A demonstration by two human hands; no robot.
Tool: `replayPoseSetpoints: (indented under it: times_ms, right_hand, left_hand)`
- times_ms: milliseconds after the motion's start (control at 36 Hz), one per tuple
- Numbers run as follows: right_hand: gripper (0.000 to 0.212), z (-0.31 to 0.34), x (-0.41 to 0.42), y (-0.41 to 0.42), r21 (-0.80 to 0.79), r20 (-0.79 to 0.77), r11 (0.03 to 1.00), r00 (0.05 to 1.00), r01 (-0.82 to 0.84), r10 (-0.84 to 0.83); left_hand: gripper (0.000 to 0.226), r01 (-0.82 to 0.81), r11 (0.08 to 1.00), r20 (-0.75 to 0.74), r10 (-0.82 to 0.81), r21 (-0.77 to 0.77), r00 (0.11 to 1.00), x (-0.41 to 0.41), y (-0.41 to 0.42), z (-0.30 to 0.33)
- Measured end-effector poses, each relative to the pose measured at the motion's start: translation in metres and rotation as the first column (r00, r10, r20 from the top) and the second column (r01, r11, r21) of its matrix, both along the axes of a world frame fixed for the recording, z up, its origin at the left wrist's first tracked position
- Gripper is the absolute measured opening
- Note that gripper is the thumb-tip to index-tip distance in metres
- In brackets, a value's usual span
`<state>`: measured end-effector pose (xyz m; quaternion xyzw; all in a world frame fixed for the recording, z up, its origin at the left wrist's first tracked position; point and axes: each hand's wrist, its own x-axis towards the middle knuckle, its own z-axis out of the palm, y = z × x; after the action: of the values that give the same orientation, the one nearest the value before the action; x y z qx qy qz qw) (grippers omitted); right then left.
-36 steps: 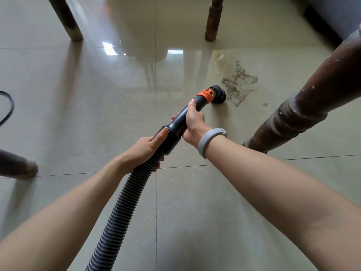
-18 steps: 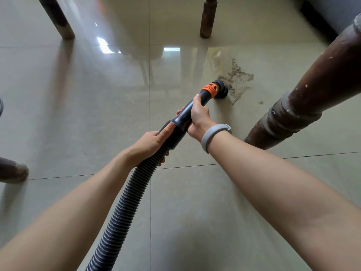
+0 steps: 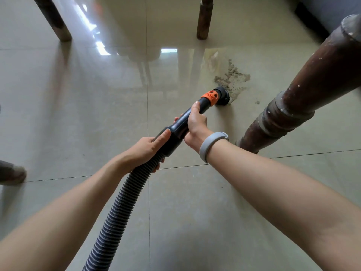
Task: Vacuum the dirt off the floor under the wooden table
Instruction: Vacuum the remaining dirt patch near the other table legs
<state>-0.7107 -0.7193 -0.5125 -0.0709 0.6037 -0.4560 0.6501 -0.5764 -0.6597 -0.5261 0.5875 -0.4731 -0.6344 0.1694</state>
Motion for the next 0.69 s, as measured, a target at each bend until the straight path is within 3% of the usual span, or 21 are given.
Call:
replayPoseSetpoints:
  times_ms: [694]
  right_hand:
    - [0.043, -0.011, -0.025, -0.011, -0.005, -0.051, 0.997, 0.996, 0.075, -0.075]
  left_hand:
    - [0.056, -0.009, 0.999, 0.034, 0.011, -0.052, 0.999, -0.031, -0.012, -0.007]
